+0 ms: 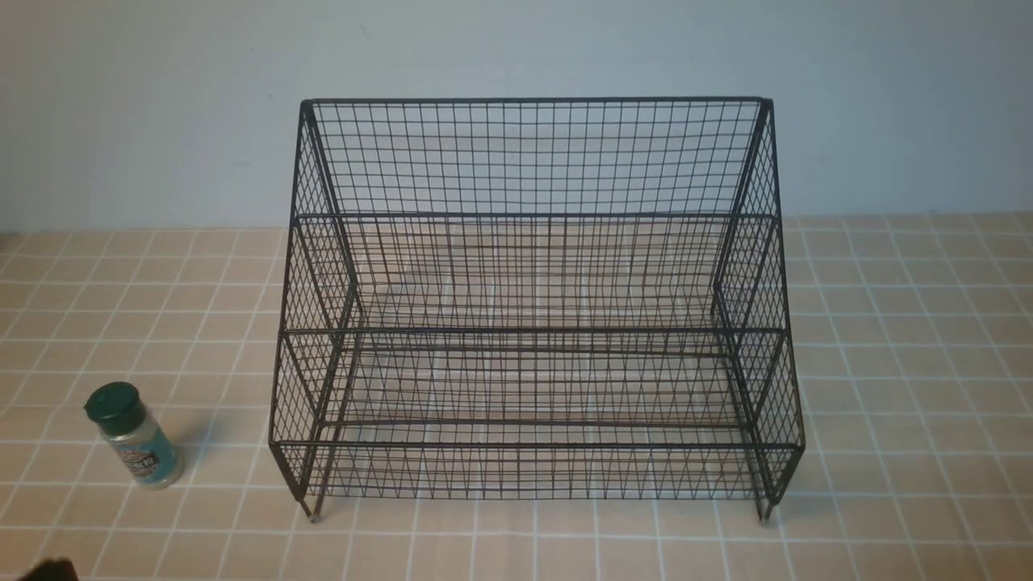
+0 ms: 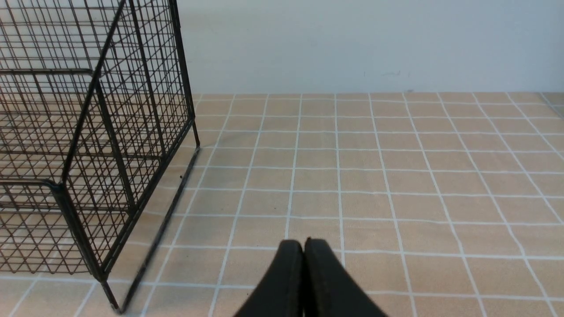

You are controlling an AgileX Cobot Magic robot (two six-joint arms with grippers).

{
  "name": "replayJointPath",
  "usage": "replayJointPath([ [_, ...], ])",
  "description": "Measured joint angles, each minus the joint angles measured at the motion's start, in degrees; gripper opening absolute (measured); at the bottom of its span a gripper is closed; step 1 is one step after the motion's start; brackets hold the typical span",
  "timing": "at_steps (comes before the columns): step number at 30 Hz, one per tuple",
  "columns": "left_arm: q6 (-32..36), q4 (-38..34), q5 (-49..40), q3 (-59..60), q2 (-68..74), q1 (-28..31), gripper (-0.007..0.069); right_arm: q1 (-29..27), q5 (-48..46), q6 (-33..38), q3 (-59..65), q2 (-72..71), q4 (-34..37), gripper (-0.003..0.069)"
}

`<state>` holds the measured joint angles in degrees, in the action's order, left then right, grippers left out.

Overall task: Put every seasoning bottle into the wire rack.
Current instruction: Use the left arm to grab the condiment bottle closest to it

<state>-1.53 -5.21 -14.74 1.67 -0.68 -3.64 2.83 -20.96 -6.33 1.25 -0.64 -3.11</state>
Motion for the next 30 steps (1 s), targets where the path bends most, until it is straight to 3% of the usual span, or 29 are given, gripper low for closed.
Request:
replayJointPath([
  [5, 0.24, -5.4, 14.74, 0.0, 0.0, 0.0, -0.0007, 0.0, 0.0, 0.0, 0.0, 0.0, 0.0, -0.0015],
  [15, 0.65, -6.01, 41.57, -0.13, 3.51, 0.0, -0.0007, 0.0, 0.0, 0.0, 0.0, 0.0, 0.0, -0.0015],
  [22, 0.84, -4.84, 44.37, -7.88, 24.37, 0.0, -0.0002, 0.0, 0.0, 0.0, 0.0, 0.0, -0.12, -0.0015],
  [30, 0.88, -4.89, 52.13, -12.28, 50.38, 0.0, 0.0121, 0.0, 0.0, 0.0, 0.0, 0.0, -0.12, -0.0015],
])
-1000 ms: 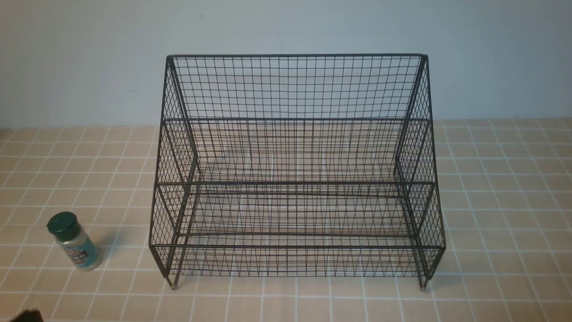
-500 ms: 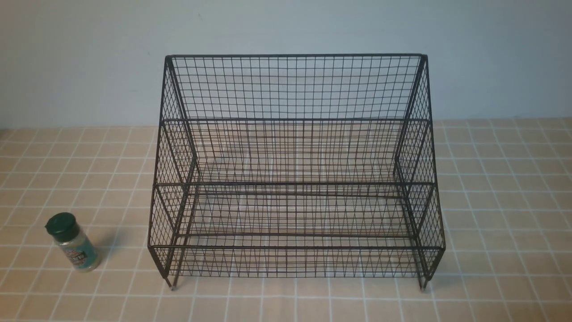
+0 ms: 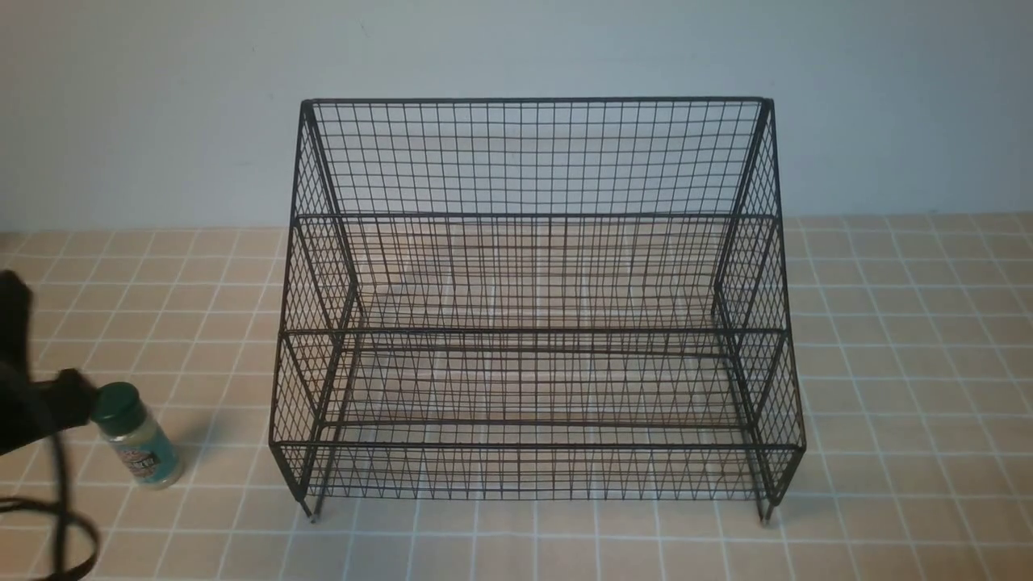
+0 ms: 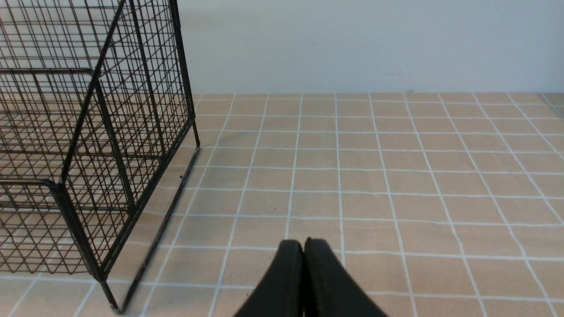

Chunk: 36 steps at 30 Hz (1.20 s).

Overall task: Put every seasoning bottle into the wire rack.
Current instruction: Use the left arm to grab the condiment bottle closest to it

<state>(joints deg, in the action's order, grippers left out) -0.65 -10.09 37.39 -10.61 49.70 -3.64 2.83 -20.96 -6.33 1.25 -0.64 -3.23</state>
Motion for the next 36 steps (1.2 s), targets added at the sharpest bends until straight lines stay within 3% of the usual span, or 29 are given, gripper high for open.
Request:
replayJointPath([
  [4, 0.0, -2.68, 7.97, -0.17, 10.55, 0.0, 0.0245, 0.0, 0.0, 0.0, 0.0, 0.0, 0.0, -0.0015],
  [6, 0.0, -5.39, 12.81, -0.38, 16.3, 0.0, 0.0342, 0.0, 0.0, 0.0, 0.0, 0.0, 0.0, -0.0015],
  [12, -0.26, -7.27, 20.02, -0.61, 24.9, 0.0, 0.0461, 0.0, 0.0, 0.0, 0.0, 0.0, 0.0, -0.0015],
  [25, -0.26, -7.37, 27.23, -1.09, 40.53, 0.0, 0.048, 0.0, 0.0, 0.0, 0.0, 0.0, 0.0, -0.0015],
  [36, -0.26, -7.32, 27.54, -1.61, 49.31, 0.0, 0.048, 0.0, 0.0, 0.0, 0.0, 0.0, 0.0, -0.0015],
])
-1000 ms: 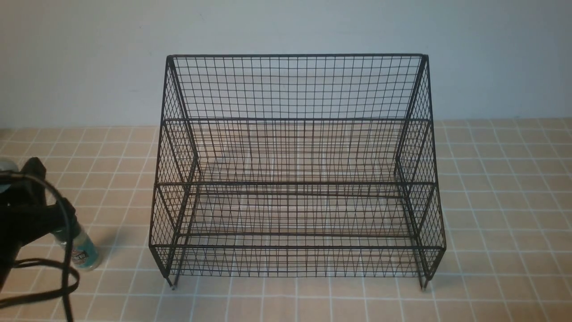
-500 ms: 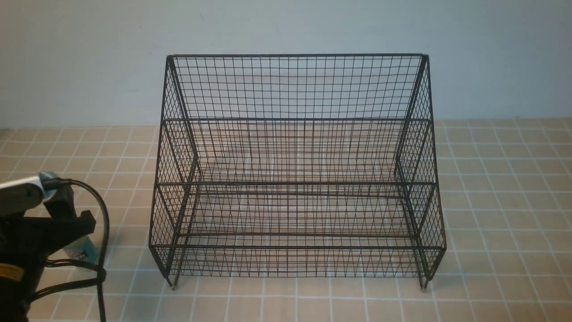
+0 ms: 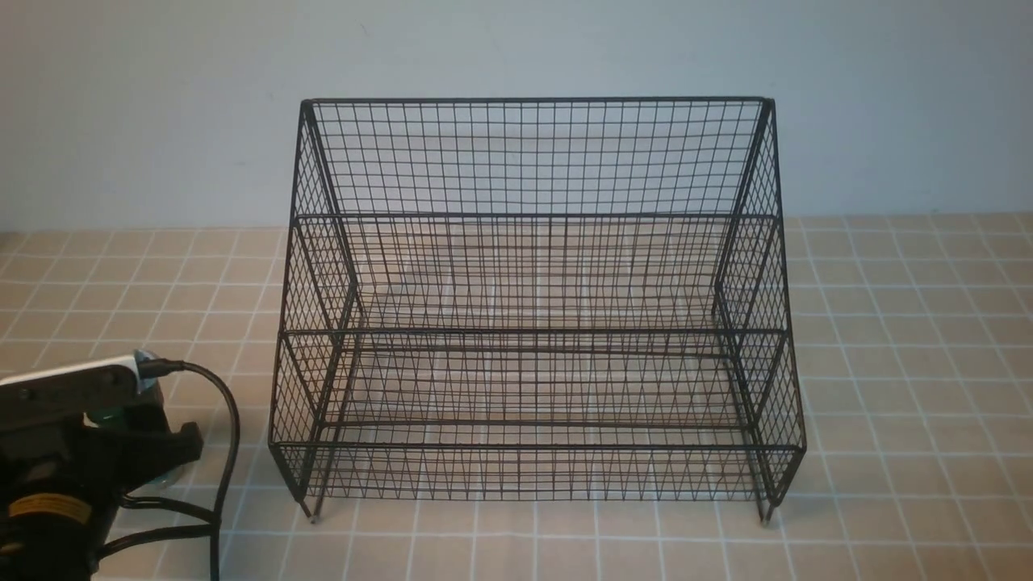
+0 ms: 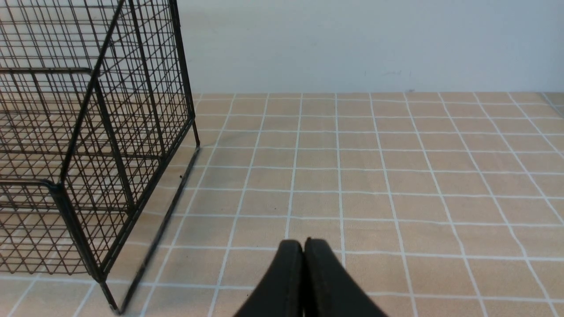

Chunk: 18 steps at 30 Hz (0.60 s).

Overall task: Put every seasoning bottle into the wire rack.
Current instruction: Use the left arm to grab the condiment bottle closest to it

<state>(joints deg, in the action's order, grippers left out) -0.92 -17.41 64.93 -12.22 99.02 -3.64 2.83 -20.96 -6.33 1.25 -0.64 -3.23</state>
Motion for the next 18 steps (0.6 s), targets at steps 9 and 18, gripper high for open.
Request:
replayJointPath([
  [9, 0.0, -0.41, 0.0, -0.44, 3.34, 0.0, 0.048, 0.0, 0.0, 0.0, 0.0, 0.0, 0.0, -0.0015],
  [18, 0.0, -1.27, 0.25, -3.22, 6.3, 0.0, 0.048, 0.0, 0.0, 0.0, 0.0, 0.0, 0.0, -0.0015],
])
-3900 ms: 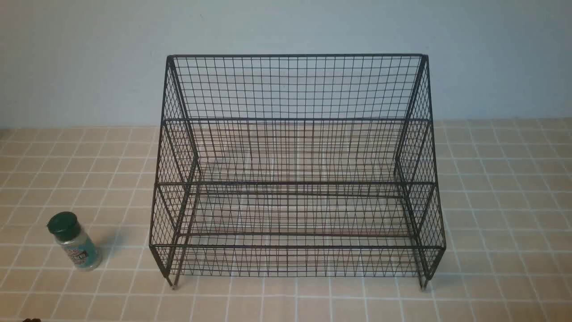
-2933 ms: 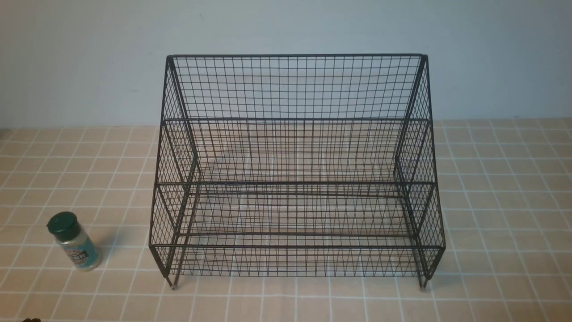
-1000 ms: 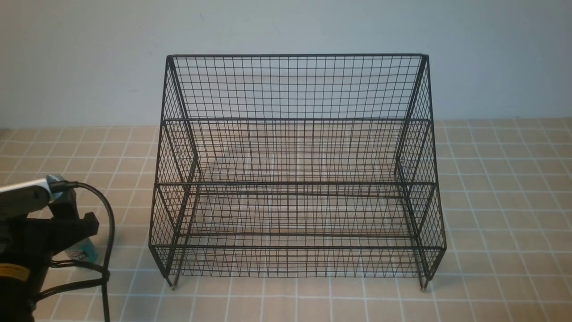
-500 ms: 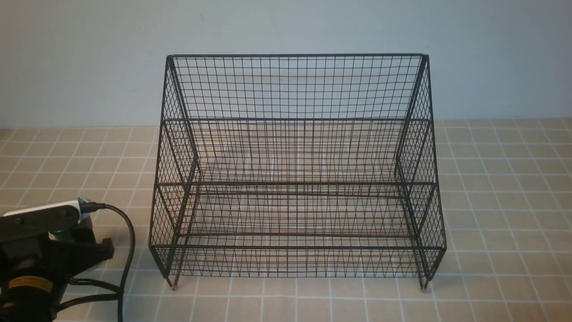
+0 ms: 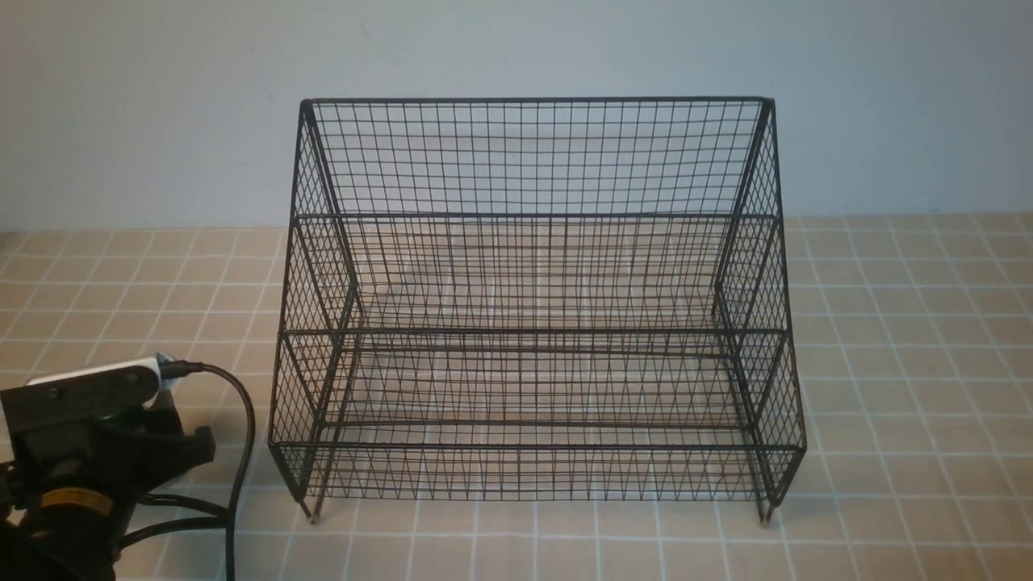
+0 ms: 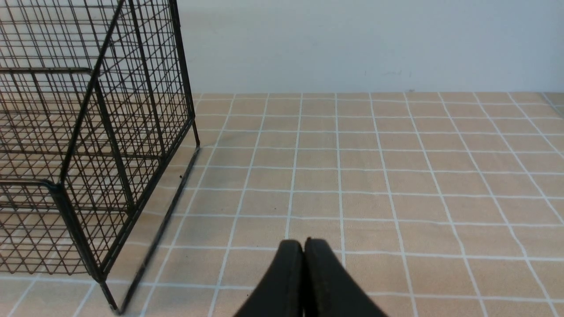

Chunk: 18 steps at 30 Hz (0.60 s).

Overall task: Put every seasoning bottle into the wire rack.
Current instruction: Use the left arm to grab the condiment bottle closest to it

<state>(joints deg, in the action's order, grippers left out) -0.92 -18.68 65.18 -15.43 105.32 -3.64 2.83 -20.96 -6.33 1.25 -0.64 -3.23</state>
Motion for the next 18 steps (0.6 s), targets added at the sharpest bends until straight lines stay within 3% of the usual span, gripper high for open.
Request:
replayJointPath([
  [4, 0.0, 0.0, 0.0, -0.23, 1.4, 0.0, 0.0461, 0.0, 0.0, 0.0, 0.0, 0.0, 0.0, -0.0015],
  [9, 0.0, 0.0, 0.0, -0.23, 1.98, 0.0, 0.0307, 0.0, 0.0, 0.0, 0.0, 0.0, 0.0, -0.0015],
  [15, 0.33, 1.38, -0.25, -0.17, 1.0, 0.0, 0.0311, 0.0, 0.0, 0.0, 0.0, 0.0, 0.0, -0.0015],
  [18, 3.65, 2.61, -0.39, 0.75, -3.79, 0.0, 0.0311, 0.0, 0.0, 0.0, 0.0, 0.0, 0.0, -0.0015],
])
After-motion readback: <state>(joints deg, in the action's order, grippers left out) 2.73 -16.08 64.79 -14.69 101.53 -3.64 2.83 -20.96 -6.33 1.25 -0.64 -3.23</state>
